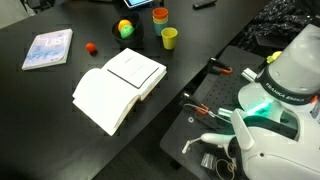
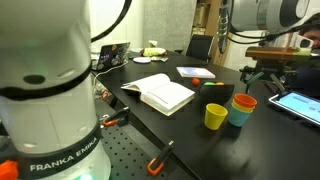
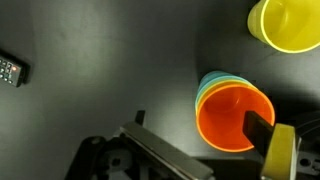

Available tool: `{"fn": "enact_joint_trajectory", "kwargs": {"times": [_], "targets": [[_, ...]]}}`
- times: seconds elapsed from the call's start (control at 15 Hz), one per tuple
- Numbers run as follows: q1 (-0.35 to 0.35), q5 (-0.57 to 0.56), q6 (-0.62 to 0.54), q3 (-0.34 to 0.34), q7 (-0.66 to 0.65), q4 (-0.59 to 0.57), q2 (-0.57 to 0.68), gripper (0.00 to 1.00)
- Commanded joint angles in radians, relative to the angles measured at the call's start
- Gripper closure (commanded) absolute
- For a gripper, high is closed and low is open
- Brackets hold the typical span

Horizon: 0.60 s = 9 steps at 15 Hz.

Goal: Unstack the cups

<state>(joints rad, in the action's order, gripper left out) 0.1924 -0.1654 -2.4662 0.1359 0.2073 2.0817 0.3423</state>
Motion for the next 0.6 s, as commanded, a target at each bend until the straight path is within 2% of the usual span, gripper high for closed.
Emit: {"fn": "enact_joint_trajectory", "kwargs": {"times": [0.0, 0.53], "targets": [[0.047, 0.105, 0.006, -0.034, 0.093, -0.046, 0.045, 0.0], [0.074, 0.185, 0.005, -0.051, 0.141, -0.065, 0.094, 0.0]]}}
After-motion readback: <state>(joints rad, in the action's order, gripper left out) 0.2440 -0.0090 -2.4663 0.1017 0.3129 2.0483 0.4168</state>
